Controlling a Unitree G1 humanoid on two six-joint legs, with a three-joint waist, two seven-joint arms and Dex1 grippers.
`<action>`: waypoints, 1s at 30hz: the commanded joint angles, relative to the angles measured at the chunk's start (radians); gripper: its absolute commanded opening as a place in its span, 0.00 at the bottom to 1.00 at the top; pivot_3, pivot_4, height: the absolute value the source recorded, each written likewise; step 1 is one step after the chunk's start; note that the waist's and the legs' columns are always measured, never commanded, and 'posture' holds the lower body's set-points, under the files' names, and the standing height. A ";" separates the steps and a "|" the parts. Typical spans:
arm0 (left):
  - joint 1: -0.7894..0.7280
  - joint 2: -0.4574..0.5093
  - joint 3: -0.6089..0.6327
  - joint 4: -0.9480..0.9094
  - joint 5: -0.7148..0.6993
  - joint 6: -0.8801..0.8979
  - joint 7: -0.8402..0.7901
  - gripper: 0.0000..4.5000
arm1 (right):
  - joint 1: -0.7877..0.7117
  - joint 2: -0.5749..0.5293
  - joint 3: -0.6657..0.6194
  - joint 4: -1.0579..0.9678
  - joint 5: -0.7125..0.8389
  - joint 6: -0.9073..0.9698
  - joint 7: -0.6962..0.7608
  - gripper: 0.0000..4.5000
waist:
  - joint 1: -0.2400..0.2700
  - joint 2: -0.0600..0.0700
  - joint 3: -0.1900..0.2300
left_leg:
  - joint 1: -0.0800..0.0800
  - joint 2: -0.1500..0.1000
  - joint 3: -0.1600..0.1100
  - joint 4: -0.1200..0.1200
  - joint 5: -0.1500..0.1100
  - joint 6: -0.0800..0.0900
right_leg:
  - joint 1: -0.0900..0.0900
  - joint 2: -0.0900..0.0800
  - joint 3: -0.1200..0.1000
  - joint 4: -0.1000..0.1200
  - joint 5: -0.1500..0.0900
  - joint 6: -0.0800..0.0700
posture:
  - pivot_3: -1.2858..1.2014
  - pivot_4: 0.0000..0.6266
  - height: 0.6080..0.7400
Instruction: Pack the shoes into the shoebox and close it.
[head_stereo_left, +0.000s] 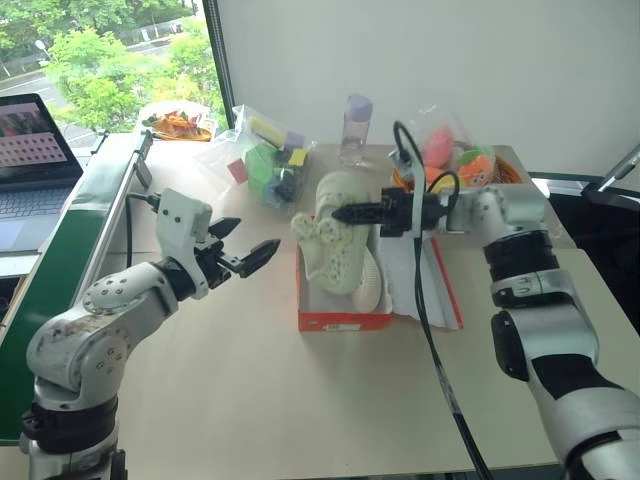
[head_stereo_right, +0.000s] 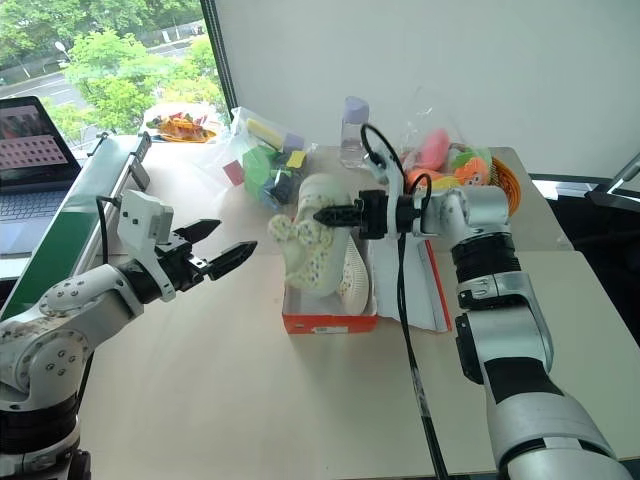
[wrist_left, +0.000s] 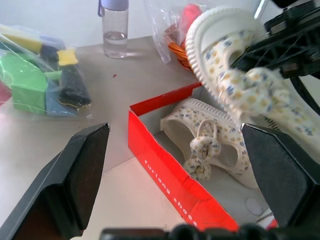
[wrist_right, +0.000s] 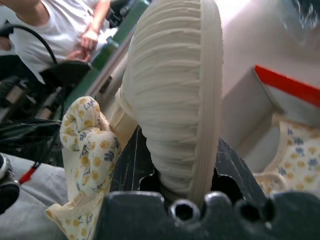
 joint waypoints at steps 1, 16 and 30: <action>0.065 0.088 0.050 -0.097 -0.013 -0.023 -0.077 1.00 | -0.070 0.036 -0.007 0.124 -0.058 -0.118 0.045 0.12 | -0.006 0.000 0.000 | 0.000 0.000 0.000 0.000 0.000 0.000 | -0.001 0.000 0.000 0.000 0.000 0.000 | 0.52 0.24 1.00; 0.204 0.197 0.120 -0.150 -0.021 -0.042 -0.154 1.00 | -0.125 0.154 0.024 0.393 -0.260 -0.316 0.144 0.12 | -0.014 0.002 0.001 | 0.000 0.001 0.000 0.000 0.000 0.000 | -0.001 0.000 0.000 0.001 0.000 0.000 | 0.52 0.24 1.00; 0.228 0.197 0.104 -0.182 -0.019 -0.043 -0.126 1.00 | -0.034 0.215 0.241 0.470 -0.641 -0.662 -0.124 0.12 | -0.016 0.001 -0.001 | 0.011 0.001 0.001 0.000 0.001 -0.003 | 0.007 0.000 0.001 0.001 0.000 -0.001 | 0.52 0.24 1.00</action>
